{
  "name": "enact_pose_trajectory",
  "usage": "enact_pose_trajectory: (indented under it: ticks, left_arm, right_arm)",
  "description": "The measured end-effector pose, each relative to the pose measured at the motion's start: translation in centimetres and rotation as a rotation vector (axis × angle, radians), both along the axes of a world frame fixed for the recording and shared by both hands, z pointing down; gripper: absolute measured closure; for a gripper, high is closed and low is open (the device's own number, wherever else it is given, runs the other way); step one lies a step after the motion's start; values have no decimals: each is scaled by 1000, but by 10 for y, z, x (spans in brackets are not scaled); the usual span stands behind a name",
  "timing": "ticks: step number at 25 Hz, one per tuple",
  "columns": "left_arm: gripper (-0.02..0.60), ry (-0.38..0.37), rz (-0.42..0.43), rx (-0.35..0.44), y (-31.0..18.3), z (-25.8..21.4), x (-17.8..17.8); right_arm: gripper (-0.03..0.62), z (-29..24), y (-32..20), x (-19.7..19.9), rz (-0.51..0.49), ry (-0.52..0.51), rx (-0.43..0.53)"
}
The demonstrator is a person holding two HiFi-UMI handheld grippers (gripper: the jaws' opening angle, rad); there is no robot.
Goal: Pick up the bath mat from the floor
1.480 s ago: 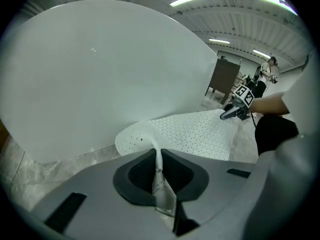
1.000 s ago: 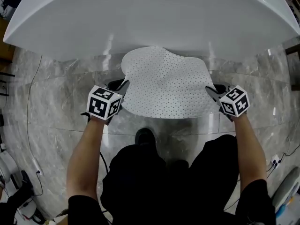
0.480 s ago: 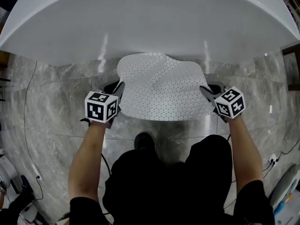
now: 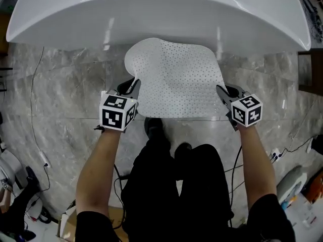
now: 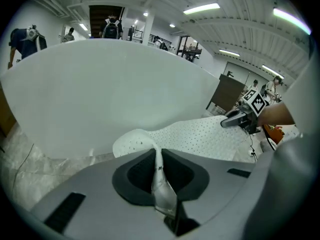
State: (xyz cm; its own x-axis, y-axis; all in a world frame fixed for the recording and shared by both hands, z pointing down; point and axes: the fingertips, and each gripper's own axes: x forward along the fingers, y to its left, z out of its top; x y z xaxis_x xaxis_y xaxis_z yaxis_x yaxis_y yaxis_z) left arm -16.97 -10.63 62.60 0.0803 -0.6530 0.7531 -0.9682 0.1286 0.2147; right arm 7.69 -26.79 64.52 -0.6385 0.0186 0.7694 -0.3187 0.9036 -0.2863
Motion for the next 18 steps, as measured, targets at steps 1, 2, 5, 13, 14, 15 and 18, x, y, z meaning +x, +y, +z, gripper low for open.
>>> enact_pose_trajectory:
  ticks: [1, 2, 5, 13, 14, 15, 18]
  left_arm:
    - [534, -1, 2, 0, 2, -15, 4]
    - [532, -2, 3, 2, 4, -32, 7]
    - [532, 0, -1, 13, 7, -80, 12]
    - [532, 26, -46, 57, 14, -199, 27]
    - [532, 26, -48, 62, 17, -212, 27]
    - [532, 25, -51, 67, 21, -223, 26]
    - [532, 18, -57, 72, 30, -249, 26]
  right_arm:
    - [551, -17, 5, 0, 1, -1, -4]
    - [551, -35, 9, 0, 1, -1, -6]
    - [551, -85, 21, -5, 16, -5, -18]
    - [551, -199, 47, 2, 106, -43, -74]
    - [551, -209, 50, 2, 112, -46, -76]
    - [551, -219, 53, 1, 114, -49, -76]
    - [551, -243, 59, -2, 111, -55, -69]
